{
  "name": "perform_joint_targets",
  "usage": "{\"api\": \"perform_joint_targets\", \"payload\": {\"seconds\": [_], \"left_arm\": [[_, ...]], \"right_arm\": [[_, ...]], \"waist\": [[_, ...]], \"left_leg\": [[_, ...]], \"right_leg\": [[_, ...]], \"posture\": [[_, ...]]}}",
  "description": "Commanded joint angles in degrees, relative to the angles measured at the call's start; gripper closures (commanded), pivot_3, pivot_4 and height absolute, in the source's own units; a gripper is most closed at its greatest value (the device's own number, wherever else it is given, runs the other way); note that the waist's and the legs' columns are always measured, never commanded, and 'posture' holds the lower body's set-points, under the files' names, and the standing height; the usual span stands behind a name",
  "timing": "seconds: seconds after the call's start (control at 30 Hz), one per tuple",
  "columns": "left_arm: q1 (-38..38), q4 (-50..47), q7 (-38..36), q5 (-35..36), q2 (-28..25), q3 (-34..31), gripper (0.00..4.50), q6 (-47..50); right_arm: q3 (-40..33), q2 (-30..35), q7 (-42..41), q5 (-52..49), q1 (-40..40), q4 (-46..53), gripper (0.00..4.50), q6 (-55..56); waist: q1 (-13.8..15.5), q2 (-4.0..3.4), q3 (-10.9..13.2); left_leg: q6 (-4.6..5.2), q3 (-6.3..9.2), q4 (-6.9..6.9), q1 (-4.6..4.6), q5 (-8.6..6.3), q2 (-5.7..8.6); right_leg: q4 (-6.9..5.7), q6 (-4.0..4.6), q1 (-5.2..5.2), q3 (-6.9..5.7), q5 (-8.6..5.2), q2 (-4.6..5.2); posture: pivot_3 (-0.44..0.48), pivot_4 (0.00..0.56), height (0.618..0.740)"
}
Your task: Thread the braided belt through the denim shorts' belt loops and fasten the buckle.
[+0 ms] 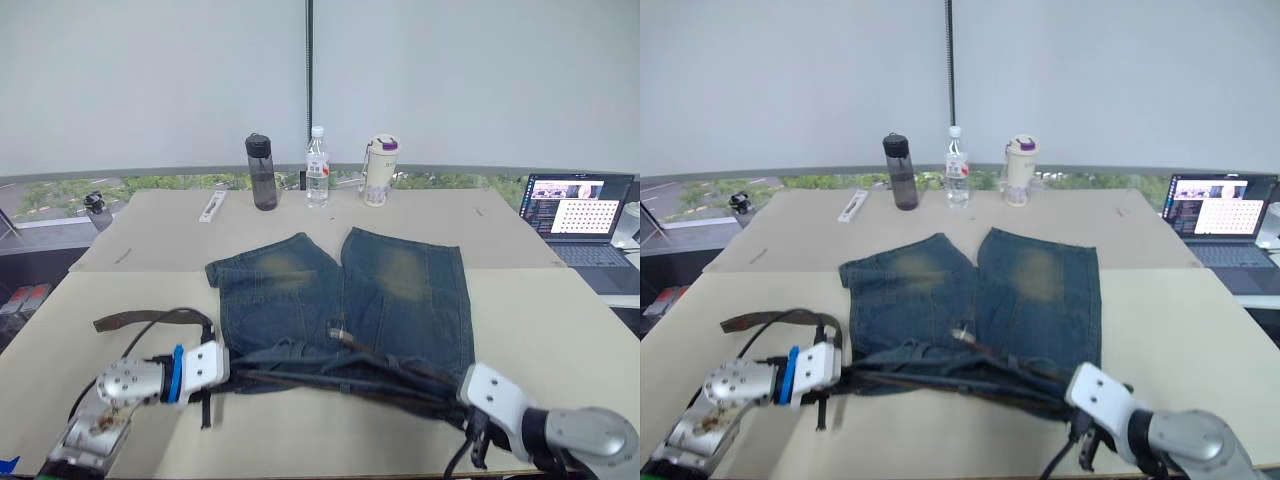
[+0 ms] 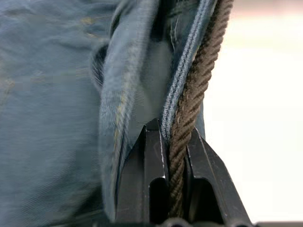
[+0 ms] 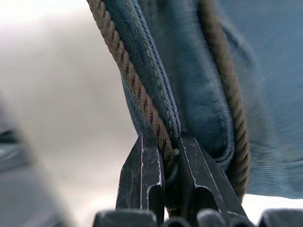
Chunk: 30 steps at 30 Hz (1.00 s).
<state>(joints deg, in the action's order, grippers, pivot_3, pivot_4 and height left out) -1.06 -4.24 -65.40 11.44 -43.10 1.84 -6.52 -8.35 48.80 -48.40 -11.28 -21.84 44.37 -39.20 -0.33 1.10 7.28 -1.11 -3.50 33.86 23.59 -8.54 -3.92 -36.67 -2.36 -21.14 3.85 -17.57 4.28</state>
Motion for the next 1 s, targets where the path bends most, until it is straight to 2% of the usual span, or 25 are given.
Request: {"api": "perform_joint_targets", "payload": {"seconds": [0.03,0.17,0.3,0.4,0.5,0.57,0.63,0.7,0.73,0.8,0.87,1.0], "left_arm": [[-4.8,-6.9,3.3,8.6,-0.6,-6.2,3.61,10.9],[-11.0,-12.7,5.6,16.5,-0.3,-13.1,2.29,18.2],[-12.5,-15.1,16.3,28.8,3.0,-22.1,0.98,32.9],[-10.4,-14.9,29.1,37.4,6.6,-28.3,0.02,43.7],[-6.0,-14.3,39.4,41.5,9.0,-31.0,0.02,50.4],[-1.4,-13.0,48.0,38.8,9.9,-30.0,0.02,54.0],[6.7,-10.3,61.5,38.4,13.0,-30.4,0.02,60.5],[11.8,-8.5,69.6,37.6,15.8,-31.3,0.02,63.9],[13.6,-7.7,72.9,35.1,16.1,-30.7,0.02,65.4],[18.0,-4.3,81.9,31.9,18.4,-33.5,0.02,67.4],[20.7,-1.3,85.1,30.1,19.1,-35.1,0.02,68.0],[25.8,8.3,87.9,24.0,18.5,-35.0,0.02,64.4]], "right_arm": [[-5.9,-1.1,-2.5,-9.2,-0.5,5.5,3.48,-4.9],[-10.5,-2.6,-3.0,-18.1,1.3,8.5,2.17,-7.9],[-10.1,-3.0,-3.2,-26.2,6.1,8.4,0.81,-8.9],[-5.6,-5.6,-0.7,-31.5,15.5,7.9,0.76,-8.9],[-3.2,-7.1,2.1,-35.3,21.6,7.1,0.76,-10.4],[-1.6,-6.8,3.7,-34.5,23.5,5.7,0.76,-10.4],[0.8,-5.2,3.9,-31.4,24.3,4.2,0.76,-9.0],[2.7,-3.9,3.9,-29.0,24.2,3.1,0.76,-7.5],[3.3,-3.1,3.4,-28.2,23.8,2.6,0.76,-6.8],[3.2,-2.8,3.2,-28.1,23.7,1.8,0.76,-6.3],[3.1,-3.1,3.6,-28.3,23.9,1.4,0.76,-6.2],[5.0,-2.0,3.1,-25.3,23.3,1.0,0.76,-4.1]], "waist": [[-0.3,0.07,0.0],[-0.5,0.46,0.0],[-0.5,0.59,0.0],[-0.4,0.72,0.1],[0.0,0.80,0.1],[0.6,0.93,0.1],[1.2,0.97,0.1],[1.2,1.13,0.0],[1.0,1.18,0.0],[0.8,1.20,0.0],[0.3,1.22,0.0],[0.0,1.19,-0.1]], "left_leg": [[0.01,-0.09,0.04,0.06,0.01,0.06],[0.51,-0.16,0.05,0.17,0.17,0.04],[0.14,-0.09,0.00,0.06,-0.07,-0.06],[0.13,-0.01,0.01,0.01,-0.08,-0.06],[0.14,0.05,0.02,0.00,-0.07,0.00],[0.15,0.07,0.03,0.09,-0.07,0.06],[0.15,0.05,0.06,0.15,-0.06,0.12],[0.16,0.08,0.10,0.19,-0.06,0.22],[0.16,0.08,0.10,0.21,-0.05,0.22],[0.17,0.08,0.11,0.19,-0.05,0.23],[0.51,0.09,0.09,0.21,0.16,0.21],[0.51,0.38,0.00,0.20,0.15,0.04]], "right_leg": [[0.02,0.04,0.01,0.00,0.03,0.03],[-0.01,-0.08,0.02,-0.05,0.05,-0.15],[-0.05,-0.04,-0.01,-0.11,-0.04,-0.26],[-0.08,-0.28,0.00,-0.11,-0.18,-0.27],[-0.09,-0.31,0.03,-0.11,-0.17,-0.30],[-0.04,-0.27,0.07,-0.17,-0.12,-0.31],[0.01,-0.07,0.07,-0.17,0.00,-0.27],[0.01,-0.38,0.08,-0.24,0.19,-0.19],[0.03,-0.47,0.07,-0.22,0.27,-0.21],[0.07,-0.53,0.12,-0.19,0.32,-0.22],[0.05,-0.52,0.22,-0.14,0.36,-0.29],[0.00,-0.40,0.20,-0.04,0.37,-0.74]], "posture": [[0.000,0.150,0.740],[0.000,0.150,0.740],[0.000,0.150,0.740],[0.000,0.150,0.740],[0.000,0.150,0.740],[0.000,0.150,0.740],[0.000,0.150,0.740],[0.000,0.150,0.740],[0.000,0.150,0.740],[0.000,0.150,0.740],[0.000,0.150,0.740],[0.000,0.150,0.740]]}}
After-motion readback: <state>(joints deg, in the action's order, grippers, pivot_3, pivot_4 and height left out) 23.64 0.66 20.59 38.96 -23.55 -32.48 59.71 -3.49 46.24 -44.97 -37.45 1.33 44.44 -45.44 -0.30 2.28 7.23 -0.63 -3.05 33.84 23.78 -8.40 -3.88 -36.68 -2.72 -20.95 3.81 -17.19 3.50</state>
